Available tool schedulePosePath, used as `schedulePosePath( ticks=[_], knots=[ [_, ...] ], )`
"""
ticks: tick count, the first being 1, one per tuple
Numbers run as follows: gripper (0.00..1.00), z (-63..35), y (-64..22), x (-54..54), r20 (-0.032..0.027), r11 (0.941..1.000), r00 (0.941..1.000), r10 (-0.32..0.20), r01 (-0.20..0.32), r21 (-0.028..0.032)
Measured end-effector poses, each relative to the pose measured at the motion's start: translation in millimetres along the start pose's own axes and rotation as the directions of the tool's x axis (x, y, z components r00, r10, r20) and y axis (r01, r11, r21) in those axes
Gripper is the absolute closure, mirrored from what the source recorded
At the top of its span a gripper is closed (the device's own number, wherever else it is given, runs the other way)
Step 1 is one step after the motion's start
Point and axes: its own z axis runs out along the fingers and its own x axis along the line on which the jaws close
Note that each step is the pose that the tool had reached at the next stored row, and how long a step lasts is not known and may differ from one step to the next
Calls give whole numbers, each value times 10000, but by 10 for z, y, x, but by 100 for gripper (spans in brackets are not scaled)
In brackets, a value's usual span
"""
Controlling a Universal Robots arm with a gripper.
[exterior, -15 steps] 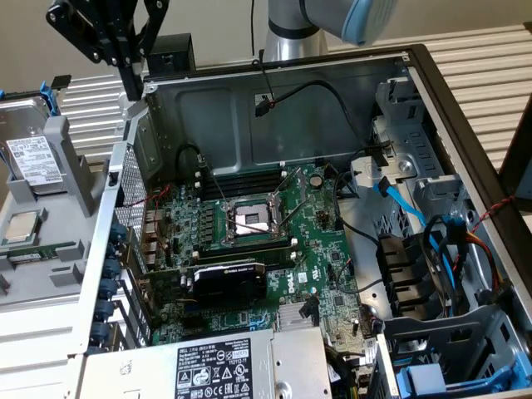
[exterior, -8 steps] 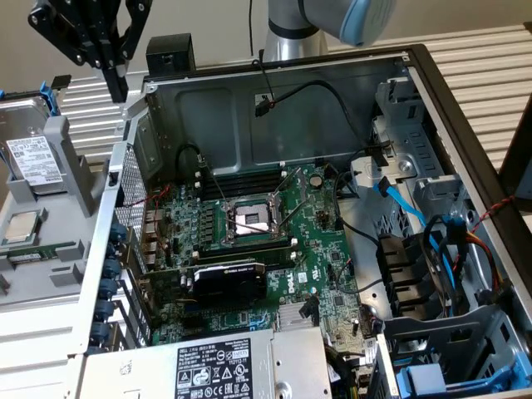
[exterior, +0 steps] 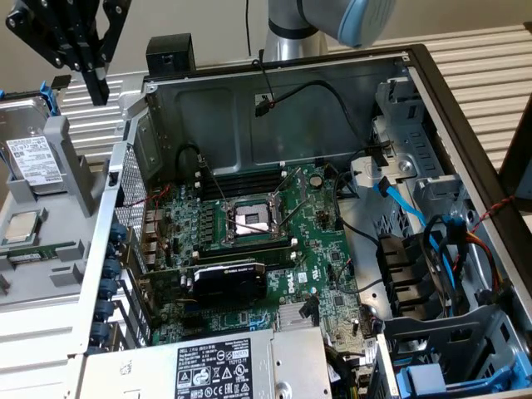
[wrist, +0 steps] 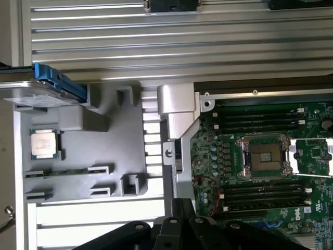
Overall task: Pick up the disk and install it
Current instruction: 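Reach for the disk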
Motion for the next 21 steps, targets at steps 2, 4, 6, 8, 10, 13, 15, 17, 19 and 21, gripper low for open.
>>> schedulePosePath(
  ticks=[2,4,6,8,10,13,15,17,19,21],
  knots=[
    [89,-2,-4,62,0,10000,10000,0,0,0],
    [89,-3,-8,114,1,10000,10000,-1,1,0],
    [89,-5,-12,172,1,10000,10000,-1,1,0],
    [89,-6,-16,224,1,10000,10000,0,0,0],
    [89,-7,-17,275,0,10000,10000,0,0,0],
    [89,-6,45,340,-23,10000,10000,-1,1,9],
    [89,-5,95,372,-99,10000,10000,-1,1,46],
    [89,-4,120,404,-166,9999,9999,-37,39,119],
    [89,-4,137,429,-219,9996,9997,-120,125,241],
    [89,-4,157,453,-270,9991,9994,-198,208,376]
  ],
)
